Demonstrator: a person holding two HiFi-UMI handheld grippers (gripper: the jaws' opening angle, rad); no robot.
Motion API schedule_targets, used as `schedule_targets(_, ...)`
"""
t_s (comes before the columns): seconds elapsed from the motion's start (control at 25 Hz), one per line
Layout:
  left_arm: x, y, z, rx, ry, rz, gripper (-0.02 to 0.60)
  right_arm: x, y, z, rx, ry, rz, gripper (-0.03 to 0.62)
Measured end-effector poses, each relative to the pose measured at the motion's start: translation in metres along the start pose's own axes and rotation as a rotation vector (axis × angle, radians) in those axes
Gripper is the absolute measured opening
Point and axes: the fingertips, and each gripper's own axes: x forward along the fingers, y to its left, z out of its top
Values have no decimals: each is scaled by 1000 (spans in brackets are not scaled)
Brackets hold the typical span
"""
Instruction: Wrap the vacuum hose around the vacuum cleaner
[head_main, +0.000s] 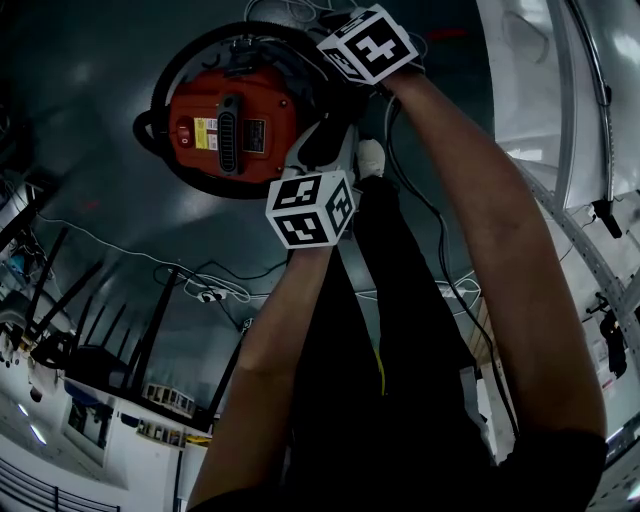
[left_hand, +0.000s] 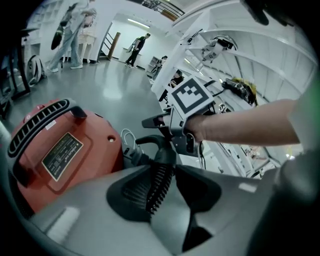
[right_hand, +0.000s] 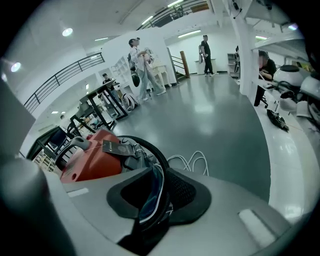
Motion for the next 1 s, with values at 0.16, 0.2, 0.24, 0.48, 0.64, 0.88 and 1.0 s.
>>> schedule_targets(0.16,2,1,3,21,-6,3,158,-4,-4,6,3,-51,-20,86)
schedule_targets(0.2,2,1,2,25,-4,2,158,-5,-4,7,5,-56,-20,86)
schedule_targets(0.24,1,1,1,26,-2,3,158,-7,-4,8,4,-56,-19,86)
schedule_targets(0.48,-4,-4,4,30,0,-5,158,-22,-11,19,10,-83,-37,80)
schedule_targets(0.64,-5,-7,9,28,-9,-11,155,-37,-17,25,9,-103,-45,64)
schedule_targets(0.88,-20,-15,17,15,-26,-36,144,-72,-19,21,59,-162,-87,0)
schedule_targets(1.0,-28,-17,21,8,-31,-35,133,-84,-15,13,92,-160,-97,-2)
